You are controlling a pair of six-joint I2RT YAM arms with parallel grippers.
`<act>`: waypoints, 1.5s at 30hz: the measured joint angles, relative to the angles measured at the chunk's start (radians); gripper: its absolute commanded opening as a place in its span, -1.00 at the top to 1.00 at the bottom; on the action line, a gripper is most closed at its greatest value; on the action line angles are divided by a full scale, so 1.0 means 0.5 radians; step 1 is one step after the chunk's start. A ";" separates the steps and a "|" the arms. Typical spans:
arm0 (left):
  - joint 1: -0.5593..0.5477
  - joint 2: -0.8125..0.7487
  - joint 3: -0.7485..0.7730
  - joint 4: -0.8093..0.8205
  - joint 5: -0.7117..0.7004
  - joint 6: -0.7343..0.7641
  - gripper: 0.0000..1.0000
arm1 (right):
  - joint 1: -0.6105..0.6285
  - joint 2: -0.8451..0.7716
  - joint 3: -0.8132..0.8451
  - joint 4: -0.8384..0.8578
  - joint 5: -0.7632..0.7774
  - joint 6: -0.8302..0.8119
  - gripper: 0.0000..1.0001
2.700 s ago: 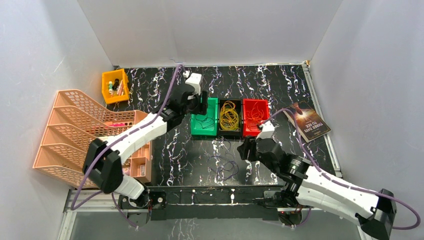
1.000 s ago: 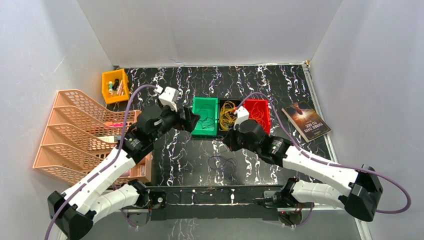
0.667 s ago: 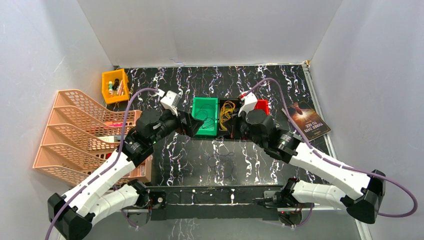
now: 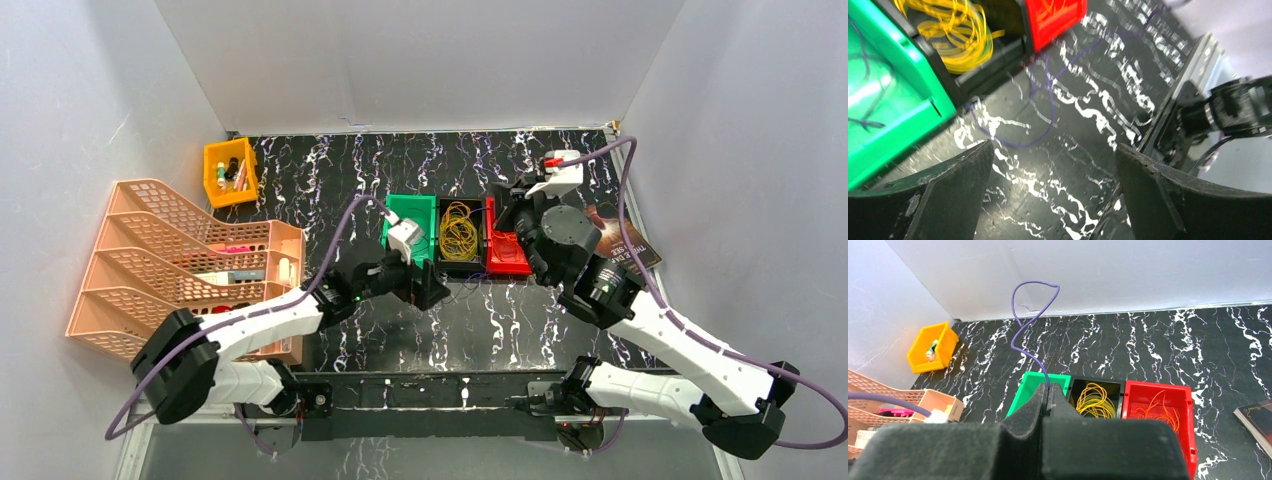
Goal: Untangle the cables
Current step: Pick up the cable at the center of the board.
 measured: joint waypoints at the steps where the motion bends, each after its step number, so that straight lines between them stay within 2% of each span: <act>1: -0.024 0.051 -0.018 0.008 -0.018 0.006 -0.79 | 0.000 -0.005 0.000 -0.005 0.000 0.001 1.00; 10: -0.146 0.334 -0.076 0.127 -0.096 0.007 -0.76 | 0.000 -0.083 -0.005 -0.037 0.003 0.034 1.00; 14: -0.217 0.484 -0.050 0.206 -0.154 0.007 -0.64 | 0.000 -0.093 -0.011 -0.050 0.003 0.065 1.00; 18: -0.258 0.649 -0.010 0.256 -0.229 0.011 -0.31 | 0.000 -0.093 -0.013 -0.064 -0.001 0.077 1.00; 24: -0.263 0.815 0.099 0.300 -0.308 0.039 -0.03 | 0.000 -0.095 -0.014 -0.066 -0.008 0.086 1.00; 28: -0.262 0.840 0.134 0.312 -0.346 0.053 0.50 | 0.000 -0.107 -0.021 -0.071 -0.010 0.095 1.00; 32: -0.263 0.875 0.173 0.324 -0.366 0.089 0.83 | 0.000 -0.123 -0.040 -0.082 -0.011 0.101 1.00; 37: -0.263 0.855 0.177 0.262 -0.385 0.103 0.99 | 0.000 -0.150 -0.042 -0.096 -0.010 0.092 1.00; 40: -0.263 0.777 0.175 0.168 -0.407 0.111 1.00 | 0.000 -0.201 -0.043 -0.096 -0.012 0.063 1.00; 45: -0.259 0.226 0.156 -0.147 -0.585 0.114 1.00 | 0.000 -0.321 -0.043 -0.091 -0.081 -0.025 1.00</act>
